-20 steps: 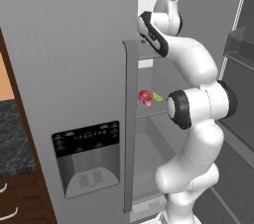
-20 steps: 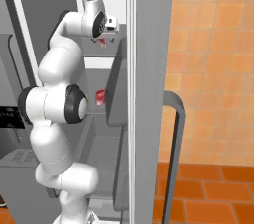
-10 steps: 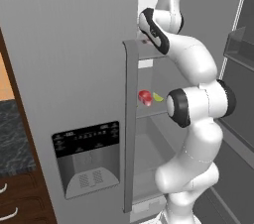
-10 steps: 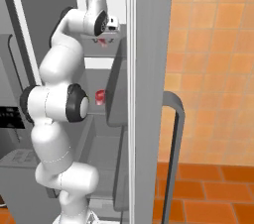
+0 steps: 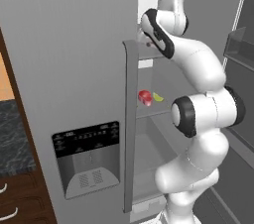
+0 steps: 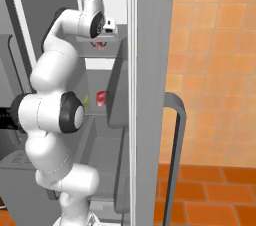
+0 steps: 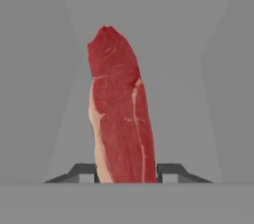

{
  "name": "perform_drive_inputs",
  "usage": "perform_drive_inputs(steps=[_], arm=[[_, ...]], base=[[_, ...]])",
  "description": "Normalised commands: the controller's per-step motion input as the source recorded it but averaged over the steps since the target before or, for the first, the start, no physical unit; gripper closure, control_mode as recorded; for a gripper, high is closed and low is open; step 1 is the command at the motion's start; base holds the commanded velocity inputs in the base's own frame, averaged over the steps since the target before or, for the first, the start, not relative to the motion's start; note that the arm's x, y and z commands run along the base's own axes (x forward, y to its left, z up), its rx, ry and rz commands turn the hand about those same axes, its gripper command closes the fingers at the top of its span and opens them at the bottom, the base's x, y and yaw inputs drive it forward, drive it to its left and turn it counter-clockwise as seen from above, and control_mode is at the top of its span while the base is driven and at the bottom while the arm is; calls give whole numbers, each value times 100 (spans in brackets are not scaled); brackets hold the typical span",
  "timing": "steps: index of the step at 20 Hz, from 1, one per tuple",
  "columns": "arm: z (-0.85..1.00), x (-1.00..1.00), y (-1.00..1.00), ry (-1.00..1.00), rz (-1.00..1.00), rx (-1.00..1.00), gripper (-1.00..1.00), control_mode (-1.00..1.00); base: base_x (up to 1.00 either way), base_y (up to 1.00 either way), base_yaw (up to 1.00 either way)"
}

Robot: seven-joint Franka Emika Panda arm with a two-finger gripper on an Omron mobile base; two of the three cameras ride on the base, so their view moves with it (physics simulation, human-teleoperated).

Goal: Place one lemon wedge and one steak in each tupperware on the nearby counter, to pack two identical lunches.

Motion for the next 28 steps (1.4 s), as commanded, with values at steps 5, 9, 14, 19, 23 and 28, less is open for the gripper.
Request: perform_drive_inputs(steps=[5, 9, 14, 19, 23, 28], arm=[[-16, -96, -2, -36, -16, 20, 100, -100], [-5, -73, 0, -35, -20, 11, 100, -100], [6, -90, 0, 4, -22, 0, 100, -100], [0, -100, -1, 9, -7, 0, 100, -100], [-18, -100, -1, 1, 0, 0, 100, -100], [-29, -100, 0, 0, 4, 0, 100, -100]], base=[[0, 0, 0], [0, 0, 0], [0, 0, 0], [0, 0, 0], [0, 0, 0], [0, 0, 0]])
